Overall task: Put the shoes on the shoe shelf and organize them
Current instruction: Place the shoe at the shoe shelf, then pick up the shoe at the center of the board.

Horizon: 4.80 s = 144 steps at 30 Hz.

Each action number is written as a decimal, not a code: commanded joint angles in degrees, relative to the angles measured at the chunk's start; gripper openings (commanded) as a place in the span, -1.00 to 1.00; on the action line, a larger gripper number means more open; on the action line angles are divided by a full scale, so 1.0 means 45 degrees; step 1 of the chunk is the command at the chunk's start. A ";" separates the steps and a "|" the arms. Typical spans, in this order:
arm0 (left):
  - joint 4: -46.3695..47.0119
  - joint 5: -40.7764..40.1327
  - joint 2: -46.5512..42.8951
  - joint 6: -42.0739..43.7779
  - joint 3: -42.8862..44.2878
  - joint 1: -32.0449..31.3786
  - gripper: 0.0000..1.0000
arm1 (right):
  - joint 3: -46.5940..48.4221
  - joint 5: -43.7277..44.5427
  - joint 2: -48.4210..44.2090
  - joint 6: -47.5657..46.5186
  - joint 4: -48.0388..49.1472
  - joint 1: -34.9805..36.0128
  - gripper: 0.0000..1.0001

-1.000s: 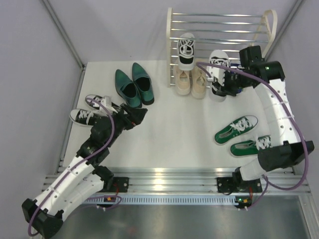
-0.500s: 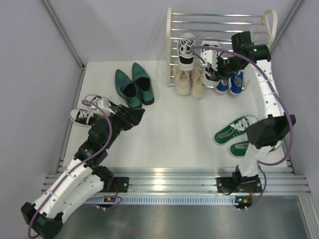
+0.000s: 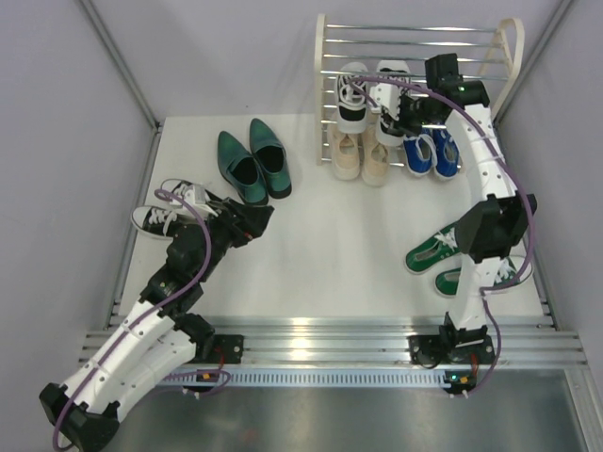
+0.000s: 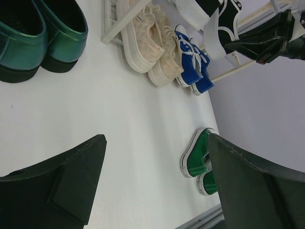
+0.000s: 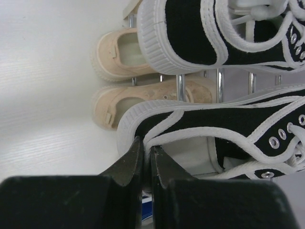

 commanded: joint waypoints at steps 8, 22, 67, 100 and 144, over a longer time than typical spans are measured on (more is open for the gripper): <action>0.0313 -0.0164 0.0052 0.0218 0.0061 0.0052 0.85 | 0.1133 -0.0568 0.0171 0.0234 0.2868 -0.0113 -1.00; 0.0274 -0.0184 0.0111 0.0238 0.0119 0.0052 0.86 | 0.1074 -0.0802 0.0679 0.0567 0.3730 -0.0015 -1.00; 0.0840 0.0012 0.0404 0.0003 -0.0017 0.0052 0.86 | 0.0039 -0.1857 -0.0453 -0.0781 0.2909 -0.0113 -0.94; -0.2106 -0.2251 0.1788 -0.0738 0.1679 0.0053 0.96 | -0.5591 -0.2814 -0.5759 1.1816 0.7652 -0.0991 0.99; -0.3379 0.0949 1.4431 0.3829 0.9535 0.6010 -1.00 | -1.4786 -0.5001 -1.1978 0.7462 0.3303 -0.3082 0.81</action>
